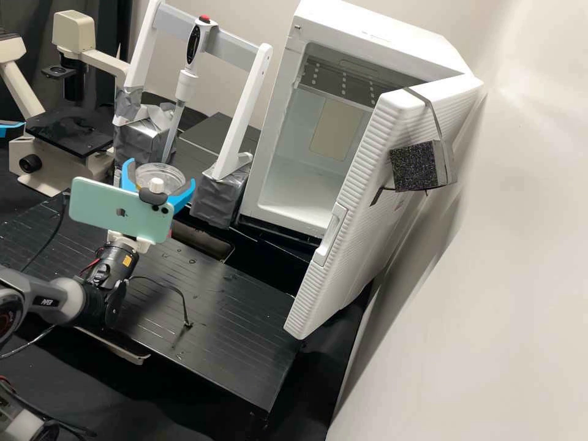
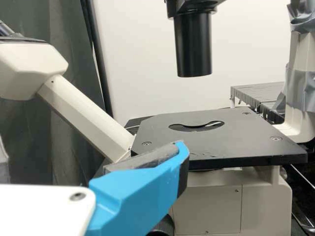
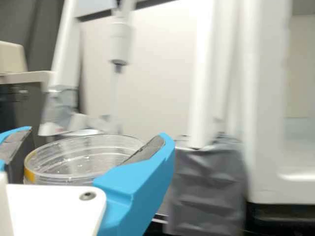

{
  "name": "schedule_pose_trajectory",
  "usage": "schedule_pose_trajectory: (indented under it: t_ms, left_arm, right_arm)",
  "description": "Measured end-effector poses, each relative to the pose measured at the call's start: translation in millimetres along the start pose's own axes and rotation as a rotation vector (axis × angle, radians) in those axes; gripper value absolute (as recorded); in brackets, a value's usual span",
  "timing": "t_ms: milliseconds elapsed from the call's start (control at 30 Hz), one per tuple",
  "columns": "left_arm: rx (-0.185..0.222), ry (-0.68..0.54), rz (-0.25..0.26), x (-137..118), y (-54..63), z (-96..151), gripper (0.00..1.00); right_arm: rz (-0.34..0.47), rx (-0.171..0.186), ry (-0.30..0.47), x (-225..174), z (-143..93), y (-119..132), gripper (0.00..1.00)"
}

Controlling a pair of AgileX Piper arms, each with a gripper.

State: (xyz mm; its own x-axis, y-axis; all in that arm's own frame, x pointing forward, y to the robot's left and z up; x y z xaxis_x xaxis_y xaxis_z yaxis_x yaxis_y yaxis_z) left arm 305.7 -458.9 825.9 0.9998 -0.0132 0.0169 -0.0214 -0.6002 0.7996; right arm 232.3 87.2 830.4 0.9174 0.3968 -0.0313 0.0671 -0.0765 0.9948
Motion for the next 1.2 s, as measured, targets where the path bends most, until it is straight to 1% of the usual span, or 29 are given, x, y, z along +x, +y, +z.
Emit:
schedule_pose_trajectory:
  t_ms: [167,267,300,700,967,1100,1200]
  left_arm:
    - [0.0,0.0,0.0,0,0.0,0,1.0]
    - [0.0,0.0,0.0,0,0.0,0,1.0]
    - [0.0,0.0,0.0,0,0.0,0,1.0]
    - [0.0,0.0,0.0,0,0.0,0,1.0]
    - [0.0,0.0,0.0,0,0.0,0,1.0]
    - [0.0,0.0,0.0,0,0.0,0,1.0]
    - [0.0,0.0,0.0,0,0.0,0,1.0]
  right_arm:
    - [-0.049,-0.024,0.046,2,-10,-12,0.0]
    - [-0.066,-0.049,0.065,3,-14,-17,0.0]
    - [-0.07,-0.053,0.069,3,-15,-18,0.0]
    - [-0.073,-0.053,0.066,9,-13,-18,0.0]
    - [-0.055,-0.067,0.113,21,-22,-12,0.0]
    - [-0.074,-0.07,0.141,31,-26,-15,0.0]
    - [-0.094,-0.081,0.164,34,-28,-16,0.0]
